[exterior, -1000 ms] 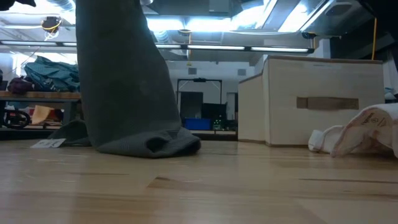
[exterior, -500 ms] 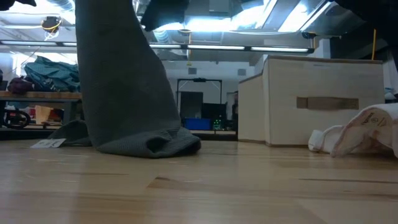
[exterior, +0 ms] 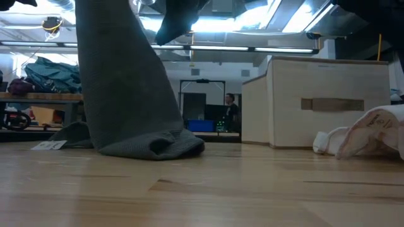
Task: Fold towel
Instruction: Fold the gray kitchen towel
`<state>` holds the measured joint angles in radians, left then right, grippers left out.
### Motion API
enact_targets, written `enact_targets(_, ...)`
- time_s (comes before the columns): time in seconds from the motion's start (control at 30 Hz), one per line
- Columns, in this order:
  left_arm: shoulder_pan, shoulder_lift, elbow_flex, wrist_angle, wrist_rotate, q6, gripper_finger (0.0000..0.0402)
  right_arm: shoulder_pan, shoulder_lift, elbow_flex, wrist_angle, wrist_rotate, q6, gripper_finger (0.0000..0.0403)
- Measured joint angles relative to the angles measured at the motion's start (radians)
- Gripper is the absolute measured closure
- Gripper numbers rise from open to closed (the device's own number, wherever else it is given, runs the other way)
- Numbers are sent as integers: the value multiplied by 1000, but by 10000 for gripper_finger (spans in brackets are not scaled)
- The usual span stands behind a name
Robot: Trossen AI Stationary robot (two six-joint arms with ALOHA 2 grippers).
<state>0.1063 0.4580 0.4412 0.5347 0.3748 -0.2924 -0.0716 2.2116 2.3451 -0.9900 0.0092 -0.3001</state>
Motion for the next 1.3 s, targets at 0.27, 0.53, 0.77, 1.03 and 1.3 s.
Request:
enact_targets(0.27, -4, 0, 0, 1, 11, 1, 401, -73, 14, 0, 16, -209, -20, 226)
enact_targets(0.53, -4, 0, 0, 8, 10, 1, 401, -91, 78, -1, 27, -305, -43, 226)
enact_targets(0.77, -4, 0, 0, 9, 10, 3, 401, -93, 124, -2, -65, -387, -50, 226)
enact_targets(1.03, -4, 0, 0, 15, 9, 3, 401, -93, 152, -62, -140, -389, -76, 226)
enact_targets(1.3, -4, -1, 0, 34, 8, 8, 401, -91, 155, -105, -185, -422, -74, 230)
